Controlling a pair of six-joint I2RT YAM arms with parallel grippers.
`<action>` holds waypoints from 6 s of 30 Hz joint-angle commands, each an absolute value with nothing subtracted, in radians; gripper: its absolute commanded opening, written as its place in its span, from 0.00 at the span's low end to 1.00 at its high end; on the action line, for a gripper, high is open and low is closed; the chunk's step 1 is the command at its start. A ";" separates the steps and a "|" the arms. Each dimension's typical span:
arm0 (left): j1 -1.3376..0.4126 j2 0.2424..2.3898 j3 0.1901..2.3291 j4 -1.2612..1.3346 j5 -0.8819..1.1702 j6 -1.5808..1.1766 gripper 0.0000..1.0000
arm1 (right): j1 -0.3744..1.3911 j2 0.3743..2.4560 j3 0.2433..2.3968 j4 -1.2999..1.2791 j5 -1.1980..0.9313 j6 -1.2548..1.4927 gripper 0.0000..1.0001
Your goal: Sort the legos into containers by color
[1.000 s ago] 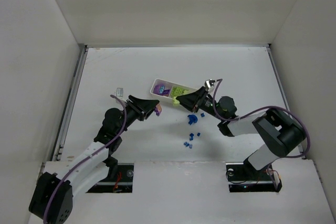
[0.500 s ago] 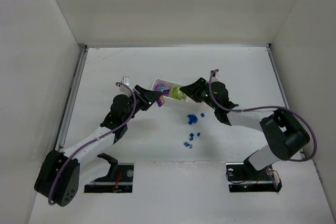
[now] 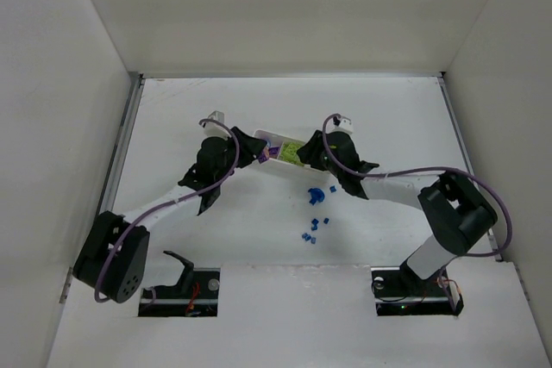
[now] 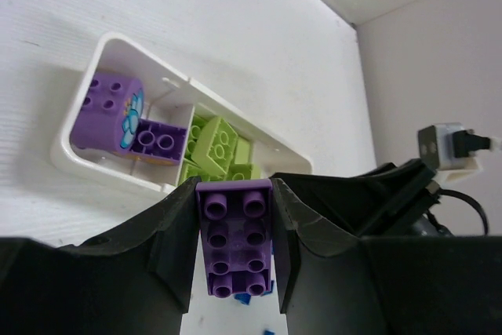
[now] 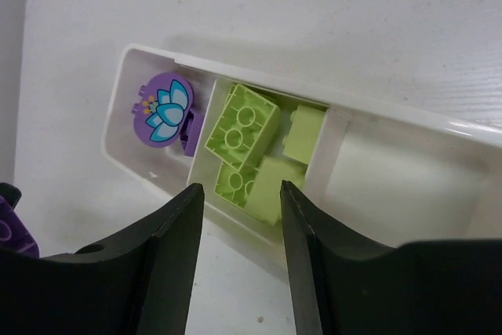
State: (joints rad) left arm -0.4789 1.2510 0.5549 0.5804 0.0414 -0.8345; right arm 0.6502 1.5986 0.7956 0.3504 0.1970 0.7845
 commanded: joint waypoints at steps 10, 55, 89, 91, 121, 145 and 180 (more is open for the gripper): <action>-0.508 1.443 0.748 0.606 -0.067 -0.646 0.15 | 0.673 1.523 0.809 0.367 0.239 0.753 0.70; -0.660 1.517 0.810 0.604 -0.356 -0.382 0.47 | 0.932 1.138 0.531 -0.043 0.434 0.715 0.44; -0.921 1.103 0.344 0.526 -0.285 -0.626 0.43 | 0.877 1.517 0.710 0.008 0.423 0.572 0.55; -0.932 1.109 0.341 0.525 -0.285 -0.626 0.43 | 0.877 1.517 0.713 0.003 0.425 0.568 0.48; -0.978 1.177 0.354 0.535 -0.290 -0.634 0.44 | 0.877 1.551 0.770 -0.012 0.394 0.505 0.34; -1.002 1.166 0.382 0.525 -0.307 -0.609 0.44 | 0.822 1.242 0.776 -0.048 0.361 0.505 0.26; -1.167 1.713 0.758 0.555 -0.411 -0.416 0.27 | 0.682 1.102 0.545 0.057 0.385 0.644 0.41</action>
State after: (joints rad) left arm -1.1618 1.6962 0.7132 0.5304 -0.3904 -0.4335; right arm 0.6804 1.1553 0.5865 0.0326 0.3481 0.5880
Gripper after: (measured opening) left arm 0.275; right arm 0.404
